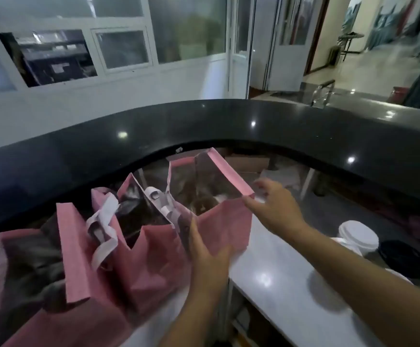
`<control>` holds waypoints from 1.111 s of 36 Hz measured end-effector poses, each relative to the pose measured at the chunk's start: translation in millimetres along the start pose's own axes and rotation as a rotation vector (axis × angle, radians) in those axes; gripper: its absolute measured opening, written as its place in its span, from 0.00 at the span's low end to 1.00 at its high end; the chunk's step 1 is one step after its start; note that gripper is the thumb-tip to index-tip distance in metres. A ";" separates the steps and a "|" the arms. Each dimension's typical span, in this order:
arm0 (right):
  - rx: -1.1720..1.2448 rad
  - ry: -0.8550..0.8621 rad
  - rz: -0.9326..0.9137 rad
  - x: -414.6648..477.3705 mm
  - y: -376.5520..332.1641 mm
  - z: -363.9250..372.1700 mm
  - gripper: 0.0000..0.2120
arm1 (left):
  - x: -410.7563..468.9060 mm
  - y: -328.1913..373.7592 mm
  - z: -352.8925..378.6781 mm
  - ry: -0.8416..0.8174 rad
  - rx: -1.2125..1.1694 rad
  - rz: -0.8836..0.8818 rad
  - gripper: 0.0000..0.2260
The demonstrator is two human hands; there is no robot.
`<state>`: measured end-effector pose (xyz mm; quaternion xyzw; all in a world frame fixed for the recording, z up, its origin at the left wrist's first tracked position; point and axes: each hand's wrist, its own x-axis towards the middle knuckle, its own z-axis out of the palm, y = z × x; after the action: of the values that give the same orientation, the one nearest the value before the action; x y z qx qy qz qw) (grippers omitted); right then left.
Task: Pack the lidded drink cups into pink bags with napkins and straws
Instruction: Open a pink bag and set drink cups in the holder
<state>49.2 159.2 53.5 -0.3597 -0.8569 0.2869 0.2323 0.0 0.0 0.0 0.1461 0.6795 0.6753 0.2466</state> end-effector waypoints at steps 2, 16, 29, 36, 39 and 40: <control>-0.065 0.026 0.020 23.8 -7.9 7.9 0.25 | 10.3 5.8 0.5 0.010 -0.012 0.055 0.40; -0.538 -0.099 -0.079 94.4 -14.0 36.0 0.13 | 25.0 14.0 10.4 -0.043 0.156 0.082 0.40; -0.204 -0.250 -0.053 122.1 54.2 -44.6 0.09 | 2.1 47.0 44.9 -0.468 0.262 -0.038 0.22; -0.079 -0.336 -0.094 143.5 97.4 -84.5 0.10 | 26.0 120.0 38.1 -0.495 0.438 0.315 0.13; -0.040 -0.405 -0.111 148.4 105.2 -92.0 0.11 | 60.5 134.5 42.3 -0.382 0.734 0.480 0.14; -0.027 -0.434 -0.113 150.0 105.8 -94.5 0.10 | 71.0 137.9 46.4 -0.374 0.854 0.493 0.17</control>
<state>62.4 363.3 81.3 -0.2441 -0.9094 0.3325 0.0531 -53.2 83.2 128.3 0.5069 0.7841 0.3388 0.1161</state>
